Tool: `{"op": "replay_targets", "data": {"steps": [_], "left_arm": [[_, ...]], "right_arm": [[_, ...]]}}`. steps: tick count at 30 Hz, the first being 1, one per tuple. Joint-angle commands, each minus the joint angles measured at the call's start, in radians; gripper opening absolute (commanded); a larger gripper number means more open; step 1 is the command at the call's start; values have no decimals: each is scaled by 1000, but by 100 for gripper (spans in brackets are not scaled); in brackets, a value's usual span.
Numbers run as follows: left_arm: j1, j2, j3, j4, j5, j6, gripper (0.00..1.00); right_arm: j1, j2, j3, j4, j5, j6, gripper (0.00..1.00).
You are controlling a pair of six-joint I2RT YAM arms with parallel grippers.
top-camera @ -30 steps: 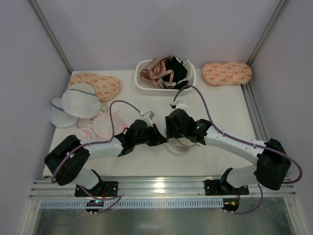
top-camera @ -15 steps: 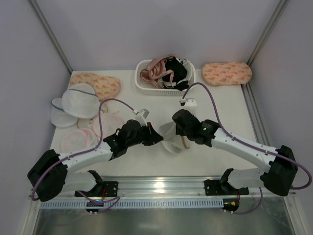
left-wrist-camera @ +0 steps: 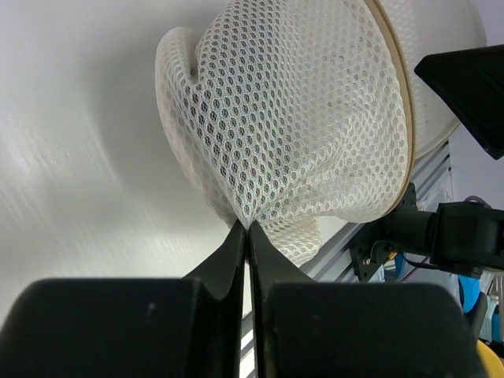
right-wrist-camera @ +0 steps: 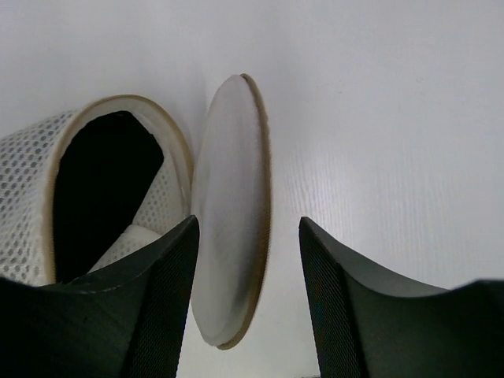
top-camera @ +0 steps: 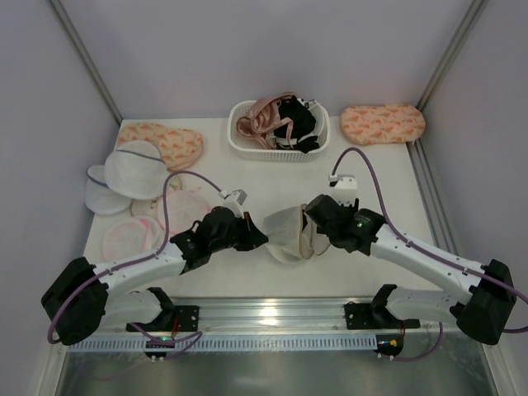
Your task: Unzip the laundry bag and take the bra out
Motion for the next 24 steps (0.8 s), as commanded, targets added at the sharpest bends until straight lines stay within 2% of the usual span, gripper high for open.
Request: {"op": "replay_targets", "data": {"steps": [1,5,6,9,13,14,15,16,17,18,19,21,24], "left_arm": [[-3,-13,-3,-2,-18,24,0],[-3,-17,-12,-8,-25,17,0],[-3,-23,-17,-9,-28,14,0],[-3,-27,-35,-5,-38,5,0],[-3,4,-60,11,-50,-15,0],[-3,13,-63,12,-56,-19,0],[-3,25,-67,15,-61,-29,7],[-3,44,-72,20,-68,-33,37],[-3,49,-77,18,-74,-39,54],[-3,49,-83,9,-135,-62,67],[-4,33,-90,-9,-157,-68,86],[-3,-2,-109,-27,-218,-88,95],[-4,-115,-117,-95,-290,-102,98]], "right_arm": [[-1,-11,-4,-69,86,61,57],[-1,3,58,-271,218,205,57],[-1,6,70,-367,277,277,57],[-1,10,130,-530,362,399,62],[0,-35,145,-454,340,300,65],[0,-49,139,-377,321,270,66],[0,-66,124,-295,294,212,66],[-1,-106,78,-223,210,89,66],[0,-126,55,-156,159,47,66],[0,-141,35,-41,114,8,66],[0,-158,0,-4,39,-12,66],[0,-155,-23,75,-19,-52,66],[0,-122,-43,113,-84,-70,66]]}}
